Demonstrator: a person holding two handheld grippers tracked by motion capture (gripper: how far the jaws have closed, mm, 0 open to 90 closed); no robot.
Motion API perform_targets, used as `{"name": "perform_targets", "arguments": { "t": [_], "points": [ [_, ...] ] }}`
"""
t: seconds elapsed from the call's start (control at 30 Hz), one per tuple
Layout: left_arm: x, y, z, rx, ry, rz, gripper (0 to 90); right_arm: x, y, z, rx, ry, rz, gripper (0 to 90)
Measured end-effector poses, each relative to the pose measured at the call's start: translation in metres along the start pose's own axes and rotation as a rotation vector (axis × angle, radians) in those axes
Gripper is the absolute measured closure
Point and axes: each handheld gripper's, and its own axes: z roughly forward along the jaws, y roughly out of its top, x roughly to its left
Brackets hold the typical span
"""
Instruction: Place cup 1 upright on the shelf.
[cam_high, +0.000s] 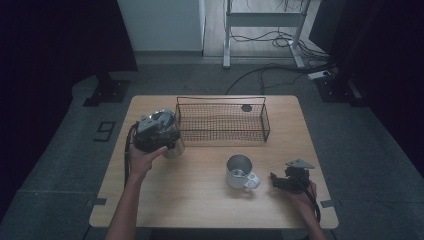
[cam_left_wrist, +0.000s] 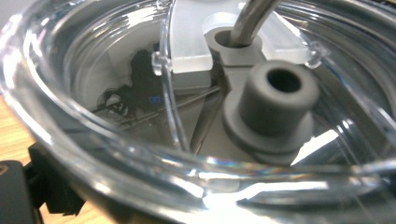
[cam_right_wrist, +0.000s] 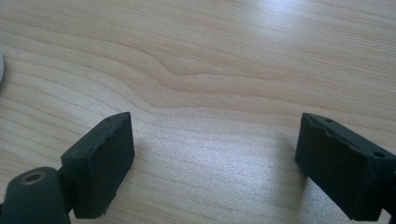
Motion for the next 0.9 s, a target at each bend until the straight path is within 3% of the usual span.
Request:
{"name": "perform_targets", "arguments": {
  "t": [0.57,0.9],
  "points": [
    [-0.004,0.02,0.013,-0.016,-0.022,-0.007,3.8,0.0,0.0,0.0,-0.001,0.002,-0.001,11.9],
    [-0.002,0.029,0.017,-0.013,-0.013,-0.007,3.8,0.0,0.0,0.0,-0.002,0.002,-0.003,12.1]
  ]
}}
